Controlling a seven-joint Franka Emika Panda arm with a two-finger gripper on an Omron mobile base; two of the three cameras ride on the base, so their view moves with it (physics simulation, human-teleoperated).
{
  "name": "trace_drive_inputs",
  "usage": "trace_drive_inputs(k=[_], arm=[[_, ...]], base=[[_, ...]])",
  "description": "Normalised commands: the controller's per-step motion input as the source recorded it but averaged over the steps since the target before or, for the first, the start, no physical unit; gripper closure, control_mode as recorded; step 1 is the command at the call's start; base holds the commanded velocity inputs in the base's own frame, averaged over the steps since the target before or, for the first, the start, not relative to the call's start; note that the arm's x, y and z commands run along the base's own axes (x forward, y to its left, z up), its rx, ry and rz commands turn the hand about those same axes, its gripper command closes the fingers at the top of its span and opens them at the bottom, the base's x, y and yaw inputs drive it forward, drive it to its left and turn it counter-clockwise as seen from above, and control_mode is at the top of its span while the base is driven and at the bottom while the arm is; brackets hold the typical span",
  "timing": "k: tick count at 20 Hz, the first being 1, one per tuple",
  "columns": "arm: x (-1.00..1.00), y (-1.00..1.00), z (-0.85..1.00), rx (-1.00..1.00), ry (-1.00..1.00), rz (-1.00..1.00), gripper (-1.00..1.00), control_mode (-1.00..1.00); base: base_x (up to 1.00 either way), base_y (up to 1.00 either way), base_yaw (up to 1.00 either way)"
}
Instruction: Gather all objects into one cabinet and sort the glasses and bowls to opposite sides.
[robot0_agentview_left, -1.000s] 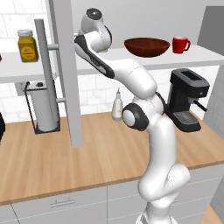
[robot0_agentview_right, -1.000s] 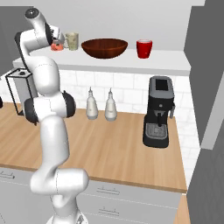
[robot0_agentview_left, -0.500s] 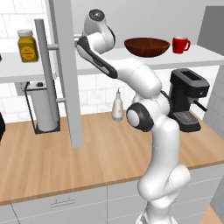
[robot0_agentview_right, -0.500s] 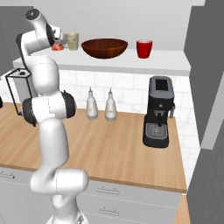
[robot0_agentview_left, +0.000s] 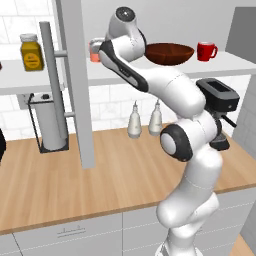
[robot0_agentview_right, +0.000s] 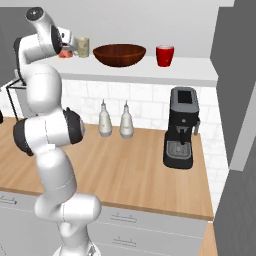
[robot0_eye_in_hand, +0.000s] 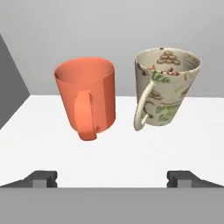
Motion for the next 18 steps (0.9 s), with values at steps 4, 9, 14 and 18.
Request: trace_drive_inputs(k=[4, 9, 14, 18], arm=[[-0.76, -0.78, 0.04, 0.07, -0.01, 0.00, -1.00, -1.00], [-0.92, -0.68, 0.06, 0.04, -0.01, -0.01, -1.00, -1.00], [-0.96, -0.77, 0.07, 0.02, -0.01, -0.02, -1.00, -1.00], [-0.40, -0.95, 0.05, 0.00, 0.00, -0.02, -1.00, -1.00]], base=[[0.00, 0.00, 0.00], [0.00, 0.00, 0.00], [0.00, 0.00, 0.00], [0.00, 0.00, 0.00]])
